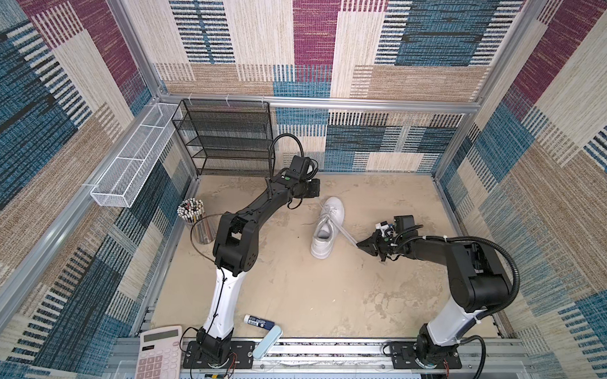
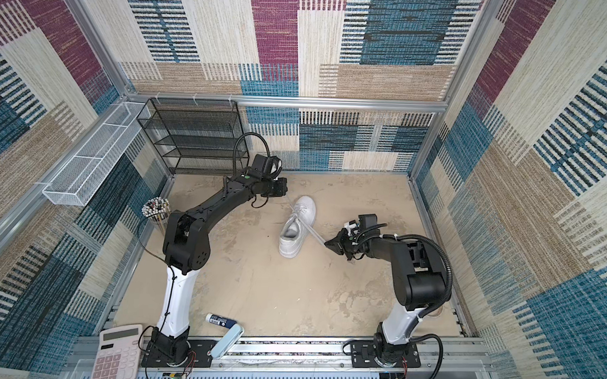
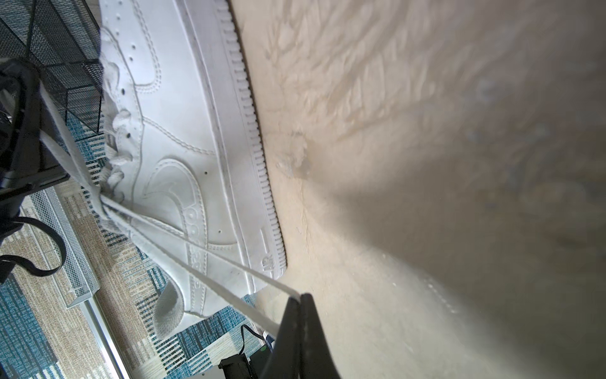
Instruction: Tie the shoes
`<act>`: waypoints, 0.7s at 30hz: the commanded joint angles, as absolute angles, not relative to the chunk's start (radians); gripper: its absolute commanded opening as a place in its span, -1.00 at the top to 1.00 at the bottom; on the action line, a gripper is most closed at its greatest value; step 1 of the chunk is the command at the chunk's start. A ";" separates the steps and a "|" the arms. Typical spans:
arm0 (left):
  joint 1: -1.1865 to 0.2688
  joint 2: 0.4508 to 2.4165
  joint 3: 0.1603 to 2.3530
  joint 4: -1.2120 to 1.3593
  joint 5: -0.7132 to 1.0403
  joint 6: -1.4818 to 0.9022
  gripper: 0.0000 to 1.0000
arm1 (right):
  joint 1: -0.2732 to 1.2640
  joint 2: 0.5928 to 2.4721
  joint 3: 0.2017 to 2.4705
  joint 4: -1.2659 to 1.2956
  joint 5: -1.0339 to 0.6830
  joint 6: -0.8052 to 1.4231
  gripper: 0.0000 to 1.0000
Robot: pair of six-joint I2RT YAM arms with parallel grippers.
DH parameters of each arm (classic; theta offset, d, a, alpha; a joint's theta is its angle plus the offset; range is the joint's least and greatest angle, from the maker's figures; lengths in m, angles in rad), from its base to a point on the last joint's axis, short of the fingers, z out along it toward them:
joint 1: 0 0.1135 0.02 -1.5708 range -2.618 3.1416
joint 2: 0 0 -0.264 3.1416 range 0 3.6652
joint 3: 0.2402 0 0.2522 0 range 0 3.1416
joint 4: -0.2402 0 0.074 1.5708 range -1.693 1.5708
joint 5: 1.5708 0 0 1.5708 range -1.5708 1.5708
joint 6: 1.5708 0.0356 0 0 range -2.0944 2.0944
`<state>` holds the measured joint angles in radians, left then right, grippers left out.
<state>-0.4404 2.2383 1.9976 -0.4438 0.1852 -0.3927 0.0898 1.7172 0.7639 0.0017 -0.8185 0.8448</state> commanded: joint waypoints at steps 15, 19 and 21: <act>-0.419 2.190 1.938 -0.362 0.105 -0.423 1.00 | 0.054 1.714 0.768 -0.036 -0.793 0.816 1.00; -0.410 2.189 1.934 -0.357 0.117 -0.424 1.00 | 0.049 1.717 0.773 -0.042 -0.790 0.811 1.00; -0.409 2.193 1.940 -0.364 0.122 -0.422 1.00 | 0.049 1.718 0.775 -0.040 -0.790 0.813 1.00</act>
